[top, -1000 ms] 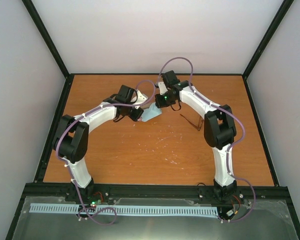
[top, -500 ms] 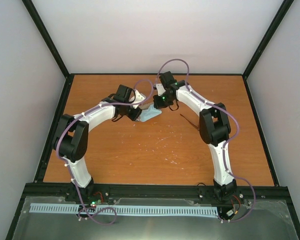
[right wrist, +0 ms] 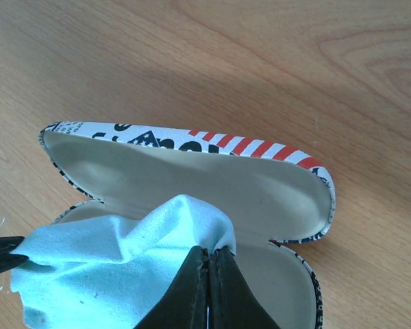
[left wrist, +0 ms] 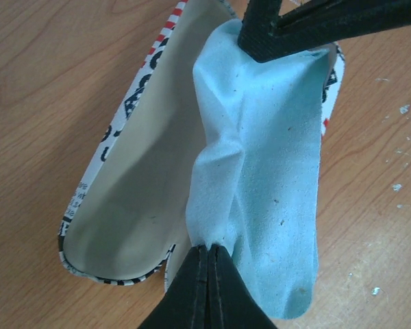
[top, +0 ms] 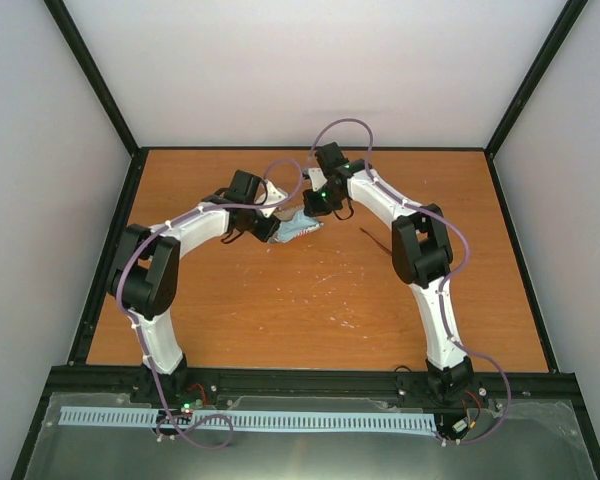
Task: Organize the sunglasses
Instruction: Place the glasses cleaning cloth in the sunglasses case.
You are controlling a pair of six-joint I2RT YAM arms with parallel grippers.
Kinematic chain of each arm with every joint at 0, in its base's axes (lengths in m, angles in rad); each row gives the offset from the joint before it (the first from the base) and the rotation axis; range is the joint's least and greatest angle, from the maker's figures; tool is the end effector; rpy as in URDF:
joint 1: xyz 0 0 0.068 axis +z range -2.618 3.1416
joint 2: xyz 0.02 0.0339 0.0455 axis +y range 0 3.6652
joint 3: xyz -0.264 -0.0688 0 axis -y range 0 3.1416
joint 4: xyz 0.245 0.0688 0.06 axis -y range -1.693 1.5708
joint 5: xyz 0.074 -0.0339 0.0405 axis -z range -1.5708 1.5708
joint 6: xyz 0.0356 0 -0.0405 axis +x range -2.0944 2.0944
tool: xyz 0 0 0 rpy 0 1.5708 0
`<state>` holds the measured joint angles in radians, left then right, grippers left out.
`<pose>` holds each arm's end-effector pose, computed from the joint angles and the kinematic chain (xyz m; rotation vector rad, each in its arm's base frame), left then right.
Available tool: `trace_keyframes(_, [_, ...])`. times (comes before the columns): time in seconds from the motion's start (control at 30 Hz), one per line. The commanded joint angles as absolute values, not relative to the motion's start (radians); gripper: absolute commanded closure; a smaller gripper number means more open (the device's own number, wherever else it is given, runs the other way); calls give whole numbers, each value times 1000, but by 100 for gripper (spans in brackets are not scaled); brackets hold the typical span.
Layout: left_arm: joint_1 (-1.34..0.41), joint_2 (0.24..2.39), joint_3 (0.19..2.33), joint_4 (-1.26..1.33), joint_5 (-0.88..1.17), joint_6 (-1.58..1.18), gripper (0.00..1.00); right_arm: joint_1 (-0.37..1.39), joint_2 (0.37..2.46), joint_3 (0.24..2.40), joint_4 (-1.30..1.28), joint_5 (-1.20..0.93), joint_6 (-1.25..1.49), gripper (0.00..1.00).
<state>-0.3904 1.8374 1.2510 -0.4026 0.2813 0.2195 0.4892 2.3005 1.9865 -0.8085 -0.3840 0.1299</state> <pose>0.3535 -0.1561 0.1922 0.8702 2.4039 -0.4256 0.4297 0.2439 0.1952 -0.6108 2.6819 0.6996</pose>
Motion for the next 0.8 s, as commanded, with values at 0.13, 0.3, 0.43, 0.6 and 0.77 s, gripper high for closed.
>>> trace_keyframes(0.13, [-357, 1871, 1264, -381, 308, 245, 99, 501, 2346, 2043, -833, -409, 121, 97])
trace_keyframes(0.3, [-356, 1888, 1273, -379, 316, 243, 99, 502, 2359, 2061, -838, -411, 120, 97])
trace_keyframes(0.43, [-354, 1892, 1274, -375, 315, 243, 99, 501, 2367, 2076, -836, -412, 120, 97])
trace_keyframes(0.6, [-342, 1897, 1281, -375, 312, 252, 99, 501, 2386, 2091, -844, -406, 118, 97])
trace_keyframes(0.77, [-323, 1908, 1291, -378, 307, 269, 99, 500, 2404, 2092, -854, -391, 102, 97])
